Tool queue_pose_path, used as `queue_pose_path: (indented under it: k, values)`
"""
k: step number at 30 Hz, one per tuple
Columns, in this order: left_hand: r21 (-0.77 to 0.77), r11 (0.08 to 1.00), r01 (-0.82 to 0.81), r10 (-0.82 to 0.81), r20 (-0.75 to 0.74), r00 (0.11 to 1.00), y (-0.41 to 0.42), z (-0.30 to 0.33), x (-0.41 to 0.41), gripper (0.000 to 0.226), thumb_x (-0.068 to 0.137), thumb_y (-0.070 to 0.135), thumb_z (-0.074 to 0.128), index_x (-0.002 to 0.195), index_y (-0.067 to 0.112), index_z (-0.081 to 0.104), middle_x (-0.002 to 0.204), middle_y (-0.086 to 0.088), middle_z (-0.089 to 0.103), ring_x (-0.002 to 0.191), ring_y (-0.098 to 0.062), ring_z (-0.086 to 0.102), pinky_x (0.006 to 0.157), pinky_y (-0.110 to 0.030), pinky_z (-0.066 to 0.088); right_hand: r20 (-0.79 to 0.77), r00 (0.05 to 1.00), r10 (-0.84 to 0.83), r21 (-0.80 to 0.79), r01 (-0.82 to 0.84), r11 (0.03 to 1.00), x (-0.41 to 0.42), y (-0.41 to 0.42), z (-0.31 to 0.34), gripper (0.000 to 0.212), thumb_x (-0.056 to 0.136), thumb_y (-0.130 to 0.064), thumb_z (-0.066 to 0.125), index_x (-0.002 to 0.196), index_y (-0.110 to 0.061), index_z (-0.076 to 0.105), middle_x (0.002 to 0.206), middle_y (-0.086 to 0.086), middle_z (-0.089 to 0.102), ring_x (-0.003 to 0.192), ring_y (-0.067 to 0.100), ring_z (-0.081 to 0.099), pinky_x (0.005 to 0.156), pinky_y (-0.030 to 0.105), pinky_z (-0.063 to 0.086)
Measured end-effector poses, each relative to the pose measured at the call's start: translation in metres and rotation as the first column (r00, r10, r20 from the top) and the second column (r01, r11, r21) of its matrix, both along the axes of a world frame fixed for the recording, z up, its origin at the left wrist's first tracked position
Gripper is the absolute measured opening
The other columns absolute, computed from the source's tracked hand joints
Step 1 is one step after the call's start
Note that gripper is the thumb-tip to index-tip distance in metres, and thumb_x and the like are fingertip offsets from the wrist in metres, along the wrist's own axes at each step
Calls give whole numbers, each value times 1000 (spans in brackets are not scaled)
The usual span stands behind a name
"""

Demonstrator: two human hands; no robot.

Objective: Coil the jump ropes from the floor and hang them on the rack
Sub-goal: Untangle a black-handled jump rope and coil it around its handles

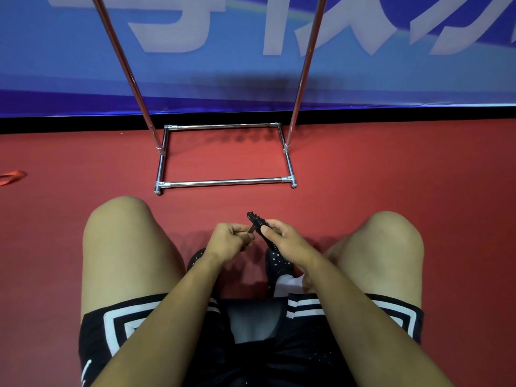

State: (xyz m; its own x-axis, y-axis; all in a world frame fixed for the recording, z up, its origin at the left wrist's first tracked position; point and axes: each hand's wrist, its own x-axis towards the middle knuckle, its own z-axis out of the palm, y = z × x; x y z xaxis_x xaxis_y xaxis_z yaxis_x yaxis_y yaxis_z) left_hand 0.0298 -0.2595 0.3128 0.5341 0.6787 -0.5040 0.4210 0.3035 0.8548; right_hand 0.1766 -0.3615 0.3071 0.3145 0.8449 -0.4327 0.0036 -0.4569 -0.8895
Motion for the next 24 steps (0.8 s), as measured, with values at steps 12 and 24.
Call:
queue_pose_path:
  k: [12,24]
  values:
    - [-20,998,-61,61,24,998,1,7,-1,10,83,0,80,86,1,71,54,3,64,47,-8,56,55,-22,50,114,993,36,-12,-35,999,2,-2,3,47,99,-27,67,144,-28,54,134,-5,62,125,6,54,107,23,42]
    - [-58,998,18,-9,158,987,-7,12,1,23,98,-3,59,94,12,76,81,-4,77,66,-11,67,62,-21,54,-118,993,-26,-62,18,998,0,-5,13,46,91,-18,76,125,-17,44,109,8,66,85,14,67,60,24,55]
